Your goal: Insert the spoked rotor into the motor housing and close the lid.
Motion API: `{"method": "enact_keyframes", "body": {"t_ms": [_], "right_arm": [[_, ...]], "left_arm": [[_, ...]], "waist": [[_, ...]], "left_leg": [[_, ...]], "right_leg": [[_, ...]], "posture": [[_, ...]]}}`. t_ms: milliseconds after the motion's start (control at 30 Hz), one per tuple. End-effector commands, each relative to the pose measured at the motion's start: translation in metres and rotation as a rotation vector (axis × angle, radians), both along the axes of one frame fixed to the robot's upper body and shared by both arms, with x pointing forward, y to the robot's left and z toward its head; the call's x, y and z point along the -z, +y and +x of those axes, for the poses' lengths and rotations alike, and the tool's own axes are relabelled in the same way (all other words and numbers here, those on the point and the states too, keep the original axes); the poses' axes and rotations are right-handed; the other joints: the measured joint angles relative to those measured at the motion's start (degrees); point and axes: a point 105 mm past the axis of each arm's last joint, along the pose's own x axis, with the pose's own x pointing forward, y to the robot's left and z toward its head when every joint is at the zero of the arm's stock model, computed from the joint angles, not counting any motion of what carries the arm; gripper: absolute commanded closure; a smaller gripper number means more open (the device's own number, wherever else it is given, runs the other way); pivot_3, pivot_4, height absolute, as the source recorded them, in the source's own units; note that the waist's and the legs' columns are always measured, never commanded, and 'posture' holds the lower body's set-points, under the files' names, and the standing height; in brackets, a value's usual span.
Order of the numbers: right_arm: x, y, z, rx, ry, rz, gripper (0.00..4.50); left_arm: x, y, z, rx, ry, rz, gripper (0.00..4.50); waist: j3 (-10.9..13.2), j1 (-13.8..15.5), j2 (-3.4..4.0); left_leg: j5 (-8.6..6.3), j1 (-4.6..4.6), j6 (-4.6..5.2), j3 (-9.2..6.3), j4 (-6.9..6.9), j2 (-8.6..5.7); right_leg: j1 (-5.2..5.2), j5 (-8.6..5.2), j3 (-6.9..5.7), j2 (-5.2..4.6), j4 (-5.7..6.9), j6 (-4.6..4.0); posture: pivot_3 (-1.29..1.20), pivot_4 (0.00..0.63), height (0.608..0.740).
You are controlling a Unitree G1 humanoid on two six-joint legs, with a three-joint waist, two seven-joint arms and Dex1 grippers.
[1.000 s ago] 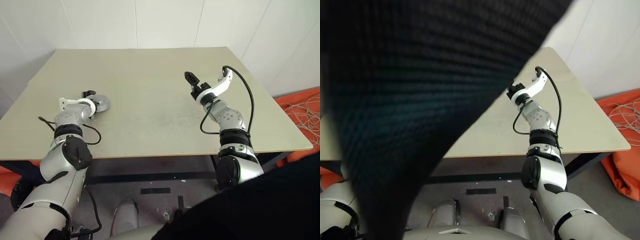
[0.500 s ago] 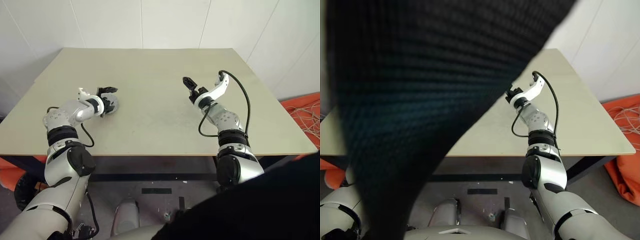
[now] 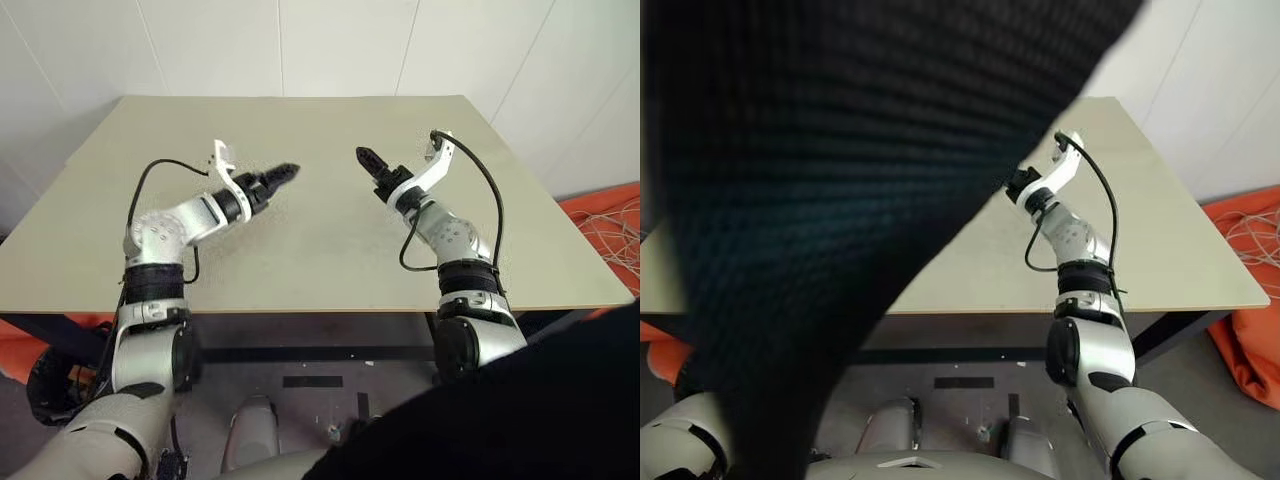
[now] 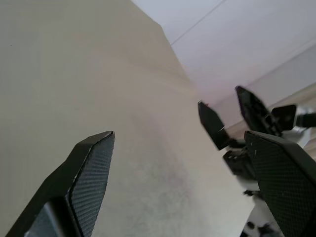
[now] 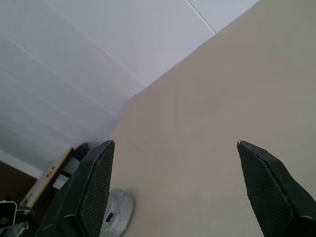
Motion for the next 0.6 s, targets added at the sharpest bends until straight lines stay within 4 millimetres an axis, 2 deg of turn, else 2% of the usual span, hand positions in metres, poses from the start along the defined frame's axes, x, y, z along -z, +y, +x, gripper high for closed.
{"method": "enact_keyframes", "body": {"t_ms": [33,133,300,400,600], "right_arm": [[-0.006,-0.002,-0.009,-0.008,-0.155,-0.289,0.0],[0.001,-0.01,-0.017,-0.001,-0.226,-0.453,0.0],[0.011,-0.025,-0.023,0.021,-0.304,-0.61,0.0],[0.017,-0.032,-0.028,0.036,-0.332,-0.606,0.0],[0.019,-0.038,-0.03,0.085,-0.379,-0.616,0.0]], "left_arm": [[0.002,0.01,0.004,-0.031,-0.29,0.24,0.04],[0.011,0.014,0.001,-0.042,-0.441,0.327,0.04],[0.016,0.009,-0.007,0.007,-0.585,0.382,0.04],[0.016,0.008,-0.011,0.018,-0.649,0.403,0.04],[0.017,0.009,-0.014,0.023,-0.666,0.383,0.04]], "waist": [[0.0,0.0,0.0],[0.0,0.1,0.0],[0.0,0.1,0.0],[0.0,-0.1,-0.01],[0.0,-1.1,-0.01]], "left_leg": [[0.0,0.01,0.0,0.0,0.0,0.0],[0.0,-0.02,0.0,-0.01,0.0,0.01],[0.0,-0.04,0.0,0.01,0.03,-0.03],[-0.01,0.1,0.01,0.07,0.03,-0.03],[-0.04,0.21,0.06,0.18,0.03,-0.03]], "right_leg": [[0.03,0.0,0.01,-0.01,-0.03,0.02],[0.07,0.05,0.06,-0.06,-0.14,0.14],[0.07,0.1,0.12,-0.13,-0.13,0.2],[0.14,0.09,0.19,-0.13,-0.09,0.19],[0.1,0.1,0.34,-0.12,0.03,0.17]], "posture": [[0.0,0.0,0.74],[0.0,0.0,0.74],[0.0,0.0,0.74],[0.0,0.0,0.74],[0.0,0.0,0.74]]}}
